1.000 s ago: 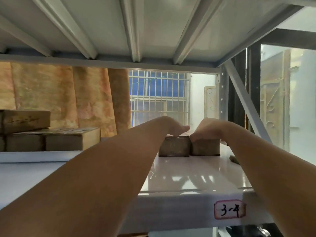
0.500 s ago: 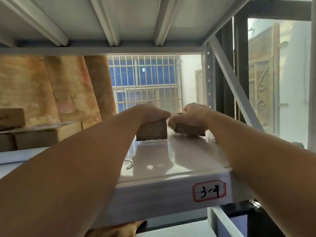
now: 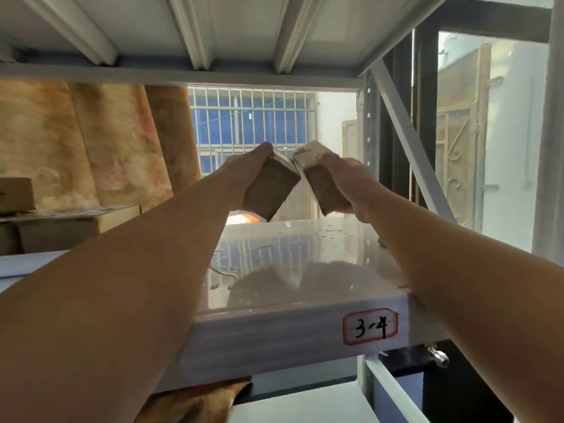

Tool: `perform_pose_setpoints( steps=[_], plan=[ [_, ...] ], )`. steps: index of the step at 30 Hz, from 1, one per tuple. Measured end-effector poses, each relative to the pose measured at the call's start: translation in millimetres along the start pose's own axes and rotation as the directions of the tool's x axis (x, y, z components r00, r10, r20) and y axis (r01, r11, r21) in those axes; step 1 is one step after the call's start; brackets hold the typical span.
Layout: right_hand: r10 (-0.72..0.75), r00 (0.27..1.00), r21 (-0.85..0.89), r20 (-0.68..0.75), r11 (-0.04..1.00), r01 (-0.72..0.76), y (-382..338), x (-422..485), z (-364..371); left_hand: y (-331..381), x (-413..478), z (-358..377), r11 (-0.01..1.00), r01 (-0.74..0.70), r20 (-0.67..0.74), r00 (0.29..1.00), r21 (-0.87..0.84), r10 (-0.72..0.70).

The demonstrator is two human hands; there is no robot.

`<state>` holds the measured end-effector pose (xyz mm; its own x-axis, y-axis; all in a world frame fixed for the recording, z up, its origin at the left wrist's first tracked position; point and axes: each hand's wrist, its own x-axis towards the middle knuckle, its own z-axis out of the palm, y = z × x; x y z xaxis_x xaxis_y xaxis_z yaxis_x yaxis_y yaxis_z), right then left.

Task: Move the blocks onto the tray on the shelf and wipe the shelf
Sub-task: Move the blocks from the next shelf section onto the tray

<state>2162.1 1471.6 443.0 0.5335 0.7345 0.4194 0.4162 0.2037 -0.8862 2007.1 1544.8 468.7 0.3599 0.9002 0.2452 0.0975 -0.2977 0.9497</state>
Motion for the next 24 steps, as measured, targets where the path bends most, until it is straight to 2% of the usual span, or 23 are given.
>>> perform_pose_setpoints(
  steps=[2, 4, 8, 11, 14, 16, 18, 20, 22, 24],
  plan=[
    [0.112, 0.987, 0.238, 0.111, 0.962, -0.136, -2.4, -3.5, -1.1, 2.4, -5.6, -1.3, 0.992, 0.035, 0.053, 0.998, -0.122, -0.028],
    [0.146, 0.975, 0.3, 0.167, 0.935, -0.192, -1.8, -3.5, -1.4, 2.4, -9.1, 0.5, 0.986, 0.036, 0.096, 0.995, -0.166, -0.02],
    [0.168, 0.957, 0.309, 0.238, 0.921, -0.239, -1.2, -1.7, 2.1, 1.7, -9.3, 2.6, 0.972, 0.011, 0.117, 0.993, -0.233, 0.016],
    [0.181, 0.955, 0.29, 0.236, 0.925, -0.247, -0.1, -0.1, 3.0, 1.2, -7.5, 0.6, 0.976, 0.021, 0.135, 0.991, -0.217, 0.009],
    [0.147, 0.958, 0.296, 0.246, 0.93, -0.218, 0.5, 0.6, 1.5, 1.4, -9.0, -4.3, 0.978, 0.083, 0.211, 0.977, -0.192, -0.041],
    [0.101, 0.972, 0.252, 0.21, 0.955, -0.154, 0.4, 2.1, 0.1, 1.8, -7.0, -7.6, 0.983, 0.086, 0.204, 0.978, -0.161, -0.052],
    [0.036, 0.994, 0.13, 0.102, 0.99, -0.049, 1.4, 5.8, 0.8, 2.2, -0.2, -8.2, 0.997, 0.034, 0.075, 0.997, -0.067, -0.029],
    [-0.046, 0.999, -0.042, 0.009, 0.998, 0.047, 1.8, 9.7, 3.8, 1.6, 9.6, -8.4, 0.982, -0.031, -0.091, 0.995, 0.184, 0.048],
    [-0.076, 0.997, -0.153, -0.034, 0.986, 0.069, -0.9, 10.5, 7.5, 1.7, 15.7, -8.6, 0.899, -0.066, -0.163, 0.975, 0.433, 0.15],
    [-0.066, 0.997, -0.25, -0.04, 0.967, 0.054, -4.6, 10.1, 10.0, 2.1, 19.5, -12.0, 0.78, -0.117, -0.14, 0.957, 0.615, 0.254]
  ],
)
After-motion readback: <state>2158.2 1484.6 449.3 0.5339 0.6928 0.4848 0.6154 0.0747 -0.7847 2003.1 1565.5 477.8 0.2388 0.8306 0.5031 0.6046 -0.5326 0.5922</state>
